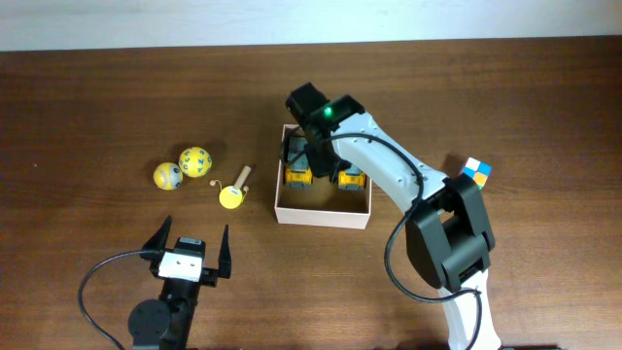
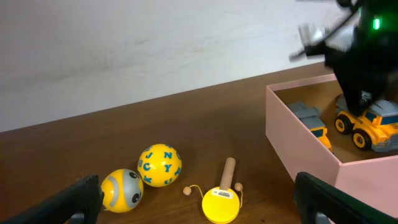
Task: Pack container
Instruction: 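Raise the right gripper out of the box and move right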
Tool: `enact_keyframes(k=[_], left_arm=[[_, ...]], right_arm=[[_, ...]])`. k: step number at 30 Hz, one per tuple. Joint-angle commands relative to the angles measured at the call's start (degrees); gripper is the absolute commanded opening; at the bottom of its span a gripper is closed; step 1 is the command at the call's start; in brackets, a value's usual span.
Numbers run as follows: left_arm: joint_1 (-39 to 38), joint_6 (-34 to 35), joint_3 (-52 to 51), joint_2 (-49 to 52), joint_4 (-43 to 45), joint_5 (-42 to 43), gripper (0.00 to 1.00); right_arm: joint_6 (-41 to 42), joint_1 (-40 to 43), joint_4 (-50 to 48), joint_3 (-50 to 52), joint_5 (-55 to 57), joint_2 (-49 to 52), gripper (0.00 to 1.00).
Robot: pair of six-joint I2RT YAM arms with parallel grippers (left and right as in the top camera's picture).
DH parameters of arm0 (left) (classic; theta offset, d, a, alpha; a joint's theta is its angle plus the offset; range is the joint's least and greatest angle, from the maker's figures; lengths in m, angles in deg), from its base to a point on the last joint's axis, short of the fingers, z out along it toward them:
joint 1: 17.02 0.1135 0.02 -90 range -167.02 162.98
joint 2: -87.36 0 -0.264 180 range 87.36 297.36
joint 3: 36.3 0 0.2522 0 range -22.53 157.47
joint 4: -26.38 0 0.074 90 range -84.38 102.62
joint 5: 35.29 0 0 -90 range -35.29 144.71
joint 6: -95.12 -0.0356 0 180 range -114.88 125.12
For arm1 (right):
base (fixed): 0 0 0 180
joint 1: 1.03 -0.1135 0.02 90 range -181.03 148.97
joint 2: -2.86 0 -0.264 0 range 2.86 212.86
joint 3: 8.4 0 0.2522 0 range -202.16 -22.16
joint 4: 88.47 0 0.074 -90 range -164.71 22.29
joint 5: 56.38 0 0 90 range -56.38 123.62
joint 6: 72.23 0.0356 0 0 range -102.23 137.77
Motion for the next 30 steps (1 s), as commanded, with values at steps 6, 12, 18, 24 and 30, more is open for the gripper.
enact_keyframes(k=[6, 12, 18, 24, 30], left_arm=[[0.2, -0.7, -0.4, -0.3, 0.1, -0.2, 0.99], [0.2, -0.7, -0.4, -0.3, 0.1, -0.2, 0.99], [0.2, -0.7, -0.4, -0.3, 0.1, -0.2, 0.99], [0.2, -0.7, -0.4, -0.3, 0.1, -0.2, 0.99], [0.2, -0.7, -0.4, -0.3, 0.1, -0.2, 0.99]], right_arm=[[-0.1, -0.1, 12.7, -19.1, -2.2, -2.3, 0.12], [6.1, 4.7, 25.2, -30.7, -2.0, -2.7, 0.37], [5.8, 15.5, 32.7, -34.6, -2.1, -3.7, 0.69], [3.7, 24.5, 32.7, -34.5, -2.9, -8.0, 0.7], [2.5, 31.5, 32.7, -28.4, -2.8, -18.3, 0.76]])
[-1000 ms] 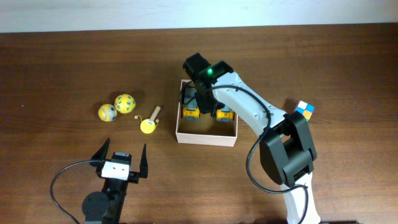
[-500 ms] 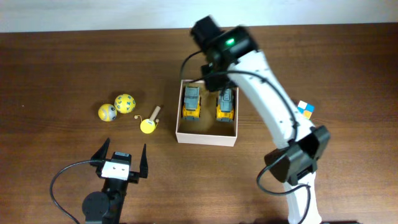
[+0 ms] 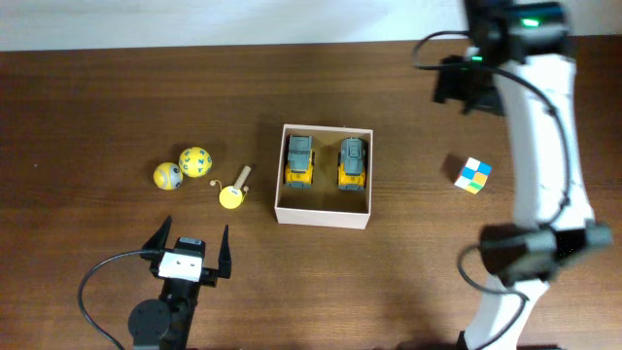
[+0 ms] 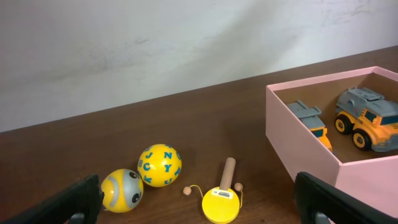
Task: Pack container
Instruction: 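Raise the right gripper out of the box and move right, then lower the right gripper over the colour cube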
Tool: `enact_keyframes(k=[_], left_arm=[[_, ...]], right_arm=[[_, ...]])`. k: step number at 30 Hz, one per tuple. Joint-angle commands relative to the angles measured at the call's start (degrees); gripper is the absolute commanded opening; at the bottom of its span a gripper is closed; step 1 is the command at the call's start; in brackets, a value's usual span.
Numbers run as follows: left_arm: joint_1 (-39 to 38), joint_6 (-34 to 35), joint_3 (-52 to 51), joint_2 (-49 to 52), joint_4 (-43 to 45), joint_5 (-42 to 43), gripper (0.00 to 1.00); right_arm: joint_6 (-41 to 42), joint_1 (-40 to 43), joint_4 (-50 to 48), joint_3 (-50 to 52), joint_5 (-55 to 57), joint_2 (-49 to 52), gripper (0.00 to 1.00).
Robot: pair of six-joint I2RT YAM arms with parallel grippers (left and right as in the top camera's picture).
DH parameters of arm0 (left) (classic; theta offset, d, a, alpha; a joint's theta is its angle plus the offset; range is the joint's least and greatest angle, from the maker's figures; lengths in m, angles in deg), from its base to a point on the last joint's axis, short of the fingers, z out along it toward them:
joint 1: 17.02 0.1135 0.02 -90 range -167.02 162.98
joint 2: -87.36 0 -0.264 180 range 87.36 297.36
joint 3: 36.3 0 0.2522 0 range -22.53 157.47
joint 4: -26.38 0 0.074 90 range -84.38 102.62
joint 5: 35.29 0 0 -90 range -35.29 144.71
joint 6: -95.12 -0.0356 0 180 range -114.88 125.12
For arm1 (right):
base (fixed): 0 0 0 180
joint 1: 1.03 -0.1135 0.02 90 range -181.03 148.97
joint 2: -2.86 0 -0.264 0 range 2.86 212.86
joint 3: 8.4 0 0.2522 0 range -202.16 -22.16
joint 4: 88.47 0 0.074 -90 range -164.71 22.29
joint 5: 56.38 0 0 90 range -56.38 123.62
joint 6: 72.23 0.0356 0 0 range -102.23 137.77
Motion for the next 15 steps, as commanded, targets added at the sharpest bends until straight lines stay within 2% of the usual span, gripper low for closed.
enact_keyframes(k=[1, 2, 8, 15], left_arm=[[0.2, -0.7, -0.4, -0.3, 0.1, -0.2, 0.99], [0.2, -0.7, -0.4, -0.3, 0.1, -0.2, 0.99], [0.2, -0.7, -0.4, -0.3, 0.1, -0.2, 0.99], [0.2, -0.7, -0.4, -0.3, 0.1, -0.2, 0.99]], right_arm=[[-0.9, 3.9, 0.4, 5.8, -0.3, -11.0, 0.76], [-0.5, 6.2, 0.3, 11.8, -0.3, -15.8, 0.75], [1.3, 10.2, -0.8, 29.9, 0.1, -26.9, 0.76], [8.4, 10.5, -13.4, 49.3, 0.1, -32.9, 0.76]])
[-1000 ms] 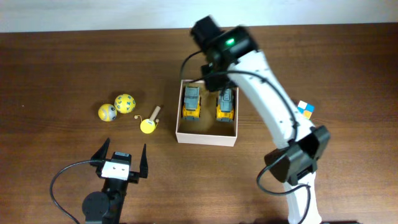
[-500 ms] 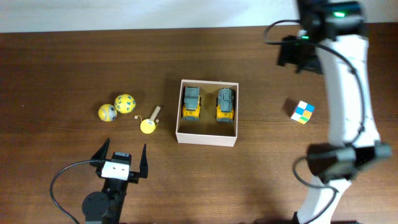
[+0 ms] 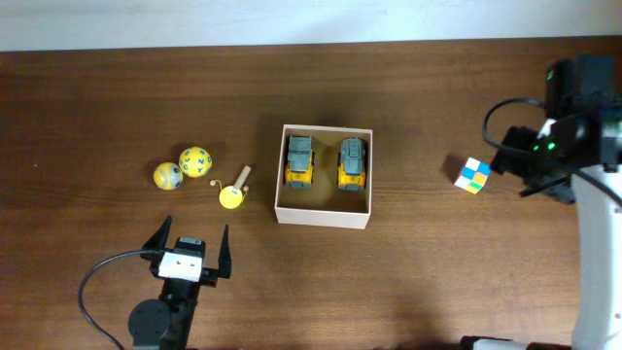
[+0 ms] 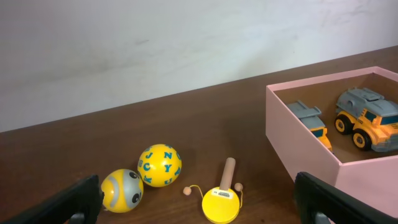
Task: Pack container
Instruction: 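Lower the right gripper over the colour cube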
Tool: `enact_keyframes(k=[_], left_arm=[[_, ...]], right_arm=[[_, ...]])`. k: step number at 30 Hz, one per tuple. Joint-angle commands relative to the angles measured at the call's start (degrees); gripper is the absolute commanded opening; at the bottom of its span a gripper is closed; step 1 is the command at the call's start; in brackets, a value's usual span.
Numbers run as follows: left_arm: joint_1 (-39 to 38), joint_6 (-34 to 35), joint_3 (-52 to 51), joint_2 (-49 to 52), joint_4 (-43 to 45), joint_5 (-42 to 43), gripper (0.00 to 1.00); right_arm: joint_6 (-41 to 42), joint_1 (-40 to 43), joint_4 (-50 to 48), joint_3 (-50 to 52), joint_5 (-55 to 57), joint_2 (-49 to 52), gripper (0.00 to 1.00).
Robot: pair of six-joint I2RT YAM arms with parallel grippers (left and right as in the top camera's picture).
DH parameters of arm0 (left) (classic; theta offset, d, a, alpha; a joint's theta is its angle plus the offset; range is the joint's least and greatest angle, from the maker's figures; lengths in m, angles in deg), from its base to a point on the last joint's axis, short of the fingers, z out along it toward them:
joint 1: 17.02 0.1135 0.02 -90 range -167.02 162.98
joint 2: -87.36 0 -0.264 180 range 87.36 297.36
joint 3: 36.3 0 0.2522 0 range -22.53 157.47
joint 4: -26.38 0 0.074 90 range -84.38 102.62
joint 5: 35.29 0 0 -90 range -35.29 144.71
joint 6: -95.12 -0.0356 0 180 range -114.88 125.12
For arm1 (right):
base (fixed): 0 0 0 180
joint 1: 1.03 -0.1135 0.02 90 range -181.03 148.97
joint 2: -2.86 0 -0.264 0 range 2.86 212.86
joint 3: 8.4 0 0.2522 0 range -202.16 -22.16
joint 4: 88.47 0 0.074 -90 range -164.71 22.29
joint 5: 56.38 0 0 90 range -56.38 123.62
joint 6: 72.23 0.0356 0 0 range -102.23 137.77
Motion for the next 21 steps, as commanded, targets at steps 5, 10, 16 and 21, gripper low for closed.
enact_keyframes(k=[5, 10, 16, 21], left_arm=[[0.2, -0.7, -0.4, -0.3, 0.1, -0.2, 0.99], [0.2, -0.7, -0.4, -0.3, 0.1, -0.2, 0.99], [0.2, -0.7, -0.4, -0.3, 0.1, -0.2, 0.99], [0.2, -0.7, -0.4, -0.3, 0.1, -0.2, 0.99]], right_arm=[[8.0, 0.3, -16.6, 19.8, -1.4, -1.3, 0.76], [12.5, 0.4, -27.1, 28.5, -1.4, -1.2, 0.76], [12.3, 0.4, -32.6, 30.1, 0.6, 1.9, 0.76], [5.0, 0.4, -38.4, 30.1, 0.6, 7.6, 0.67]])
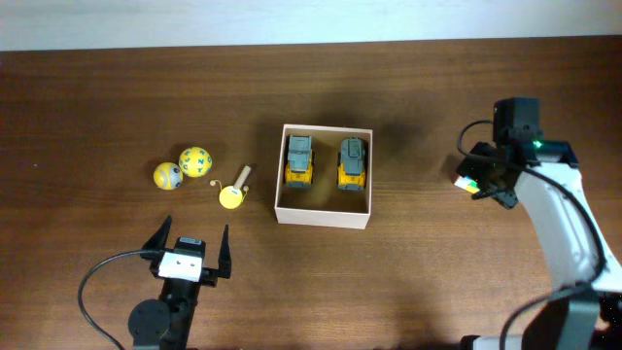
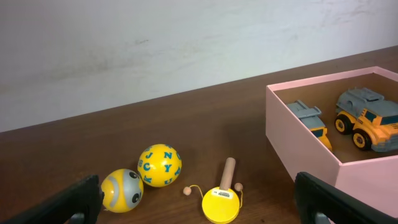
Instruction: Pack container
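A pink box stands mid-table with two yellow-and-grey toy trucks side by side inside. Left of it lie two yellow balls and a small yellow drum toy. A multicoloured cube sits to the right of the box, partly hidden under my right gripper, whose open fingers stand on either side of it. My left gripper rests open near the front edge. The left wrist view shows the balls, the drum and the box between its spread fingers.
The brown table ends at a pale wall along the back. The right arm reaches in from the front right corner. The left arm's cable loops at the front left.
My right gripper has moved left from beside the cube to over it, covering most of it. The left arm, box, trucks, balls and drum have not moved.
My right gripper was first down in the box at the trucks. It was then up at the back right, with both trucks left in the box. After that it stood just right of the cube, and now it is over the cube. The left arm stayed still.
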Tool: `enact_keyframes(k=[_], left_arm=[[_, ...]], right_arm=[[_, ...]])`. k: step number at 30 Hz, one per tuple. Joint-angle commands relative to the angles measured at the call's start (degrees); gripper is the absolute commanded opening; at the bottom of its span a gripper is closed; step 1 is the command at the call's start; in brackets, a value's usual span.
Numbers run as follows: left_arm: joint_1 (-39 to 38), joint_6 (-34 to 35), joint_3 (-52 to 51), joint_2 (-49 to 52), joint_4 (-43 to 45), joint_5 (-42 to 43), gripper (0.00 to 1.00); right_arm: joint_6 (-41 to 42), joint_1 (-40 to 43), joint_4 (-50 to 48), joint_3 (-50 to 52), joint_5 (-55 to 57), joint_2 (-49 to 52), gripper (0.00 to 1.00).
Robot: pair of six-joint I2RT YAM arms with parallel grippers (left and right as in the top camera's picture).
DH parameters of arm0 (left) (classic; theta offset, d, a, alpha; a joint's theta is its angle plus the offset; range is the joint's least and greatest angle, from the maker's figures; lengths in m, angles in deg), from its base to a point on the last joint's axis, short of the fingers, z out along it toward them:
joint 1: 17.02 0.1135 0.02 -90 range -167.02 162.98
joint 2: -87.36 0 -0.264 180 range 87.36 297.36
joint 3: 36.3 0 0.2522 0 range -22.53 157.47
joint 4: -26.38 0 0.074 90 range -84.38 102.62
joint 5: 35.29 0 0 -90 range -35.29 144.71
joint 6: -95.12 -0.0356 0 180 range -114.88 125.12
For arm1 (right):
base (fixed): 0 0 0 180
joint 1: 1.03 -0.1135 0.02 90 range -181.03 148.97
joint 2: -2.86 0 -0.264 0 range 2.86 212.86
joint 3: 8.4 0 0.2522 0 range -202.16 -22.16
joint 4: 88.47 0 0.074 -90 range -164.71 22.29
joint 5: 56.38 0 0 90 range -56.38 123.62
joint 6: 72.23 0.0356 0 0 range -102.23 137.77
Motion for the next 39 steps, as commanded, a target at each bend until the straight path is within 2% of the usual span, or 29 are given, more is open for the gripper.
enact_keyframes(k=[1, 5, 9, 15, 39], left_arm=[[0.2, -0.7, -0.4, -0.3, 0.1, -0.2, 0.99], [0.2, -0.7, -0.4, -0.3, 0.1, -0.2, 0.99], [0.2, -0.7, -0.4, -0.3, 0.1, -0.2, 0.99], [0.2, -0.7, -0.4, -0.3, 0.1, -0.2, 0.99], [0.2, -0.7, -0.4, -0.3, 0.1, -0.2, 0.99]], right_arm=[[-6.1, 0.4, -3.1, 0.3, 0.9, 4.5, 0.66], [-10.1, 0.4, -5.5, 0.3, 0.6, 7.6, 0.66], [-10.8, 0.4, -7.5, 0.3, 0.5, 8.5, 0.67], [-14.0, 0.4, -11.1, 0.3, 0.9, 8.7, 0.75], [-12.9, 0.4, -13.8, 0.3, 1.0, 15.5, 0.76]])
